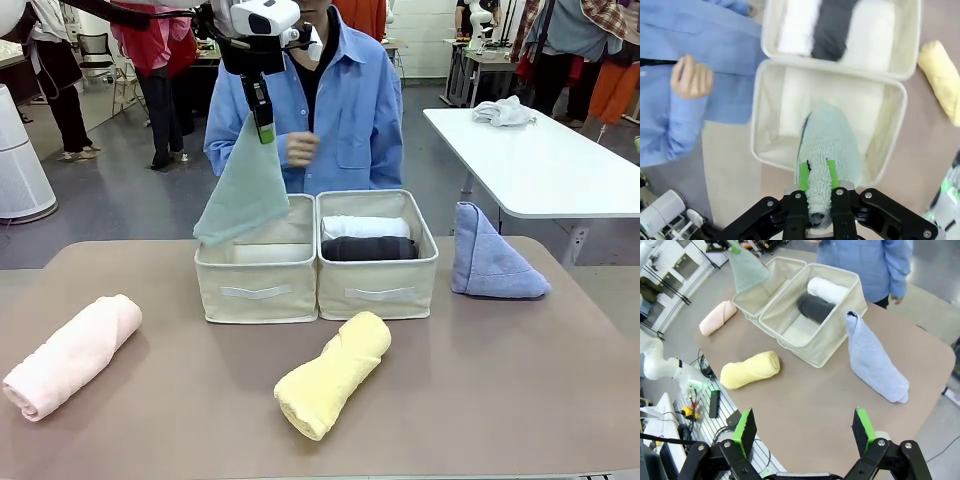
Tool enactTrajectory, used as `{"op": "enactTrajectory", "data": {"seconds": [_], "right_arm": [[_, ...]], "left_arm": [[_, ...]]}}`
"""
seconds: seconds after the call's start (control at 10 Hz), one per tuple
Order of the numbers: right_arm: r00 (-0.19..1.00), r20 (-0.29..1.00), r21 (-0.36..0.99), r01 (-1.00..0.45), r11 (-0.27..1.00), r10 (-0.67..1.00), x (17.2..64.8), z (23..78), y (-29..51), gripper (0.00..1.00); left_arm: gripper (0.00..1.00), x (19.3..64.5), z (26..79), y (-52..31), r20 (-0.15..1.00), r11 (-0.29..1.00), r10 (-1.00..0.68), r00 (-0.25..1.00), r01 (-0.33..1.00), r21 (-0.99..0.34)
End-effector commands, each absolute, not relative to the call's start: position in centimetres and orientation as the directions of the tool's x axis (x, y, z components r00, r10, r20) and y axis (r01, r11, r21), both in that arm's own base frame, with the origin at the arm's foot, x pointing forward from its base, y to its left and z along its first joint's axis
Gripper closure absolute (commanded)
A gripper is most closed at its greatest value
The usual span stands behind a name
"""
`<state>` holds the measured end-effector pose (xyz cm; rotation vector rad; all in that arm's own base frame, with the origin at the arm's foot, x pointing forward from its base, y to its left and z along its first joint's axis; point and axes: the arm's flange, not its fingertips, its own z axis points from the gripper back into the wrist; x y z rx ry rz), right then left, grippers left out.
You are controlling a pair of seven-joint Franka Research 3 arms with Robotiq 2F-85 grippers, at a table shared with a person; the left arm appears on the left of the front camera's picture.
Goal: Sort the towels based on their folding style.
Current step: Pick up one triangle-folded towel and place it in the left Fabric basket.
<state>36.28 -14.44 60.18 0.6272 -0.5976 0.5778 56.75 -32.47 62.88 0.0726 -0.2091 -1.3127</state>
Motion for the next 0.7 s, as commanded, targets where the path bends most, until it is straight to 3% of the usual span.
{"op": "enactTrajectory", "data": {"seconds": [0.0,0.2,0.6], "right_arm": [[0.676,0.673,0.367,-0.656,0.659,0.298,36.3,60.1,-14.4,0.0],[0.676,0.673,0.367,-0.656,0.659,0.298,36.3,60.1,-14.4,0.0],[0.676,0.673,0.367,-0.656,0.659,0.298,36.3,60.1,-14.4,0.0]], "left_arm": [[0.85,49.5,68.3,-25.5,0.006,0.235,-0.97,0.244,0.928,0.288],[0.85,46.0,67.5,-22.7,0.036,0.35,-0.933,0.357,0.884,0.31],[0.85,46.2,67.6,-23.4,0.059,0.382,-0.921,0.386,0.861,0.334]]}}
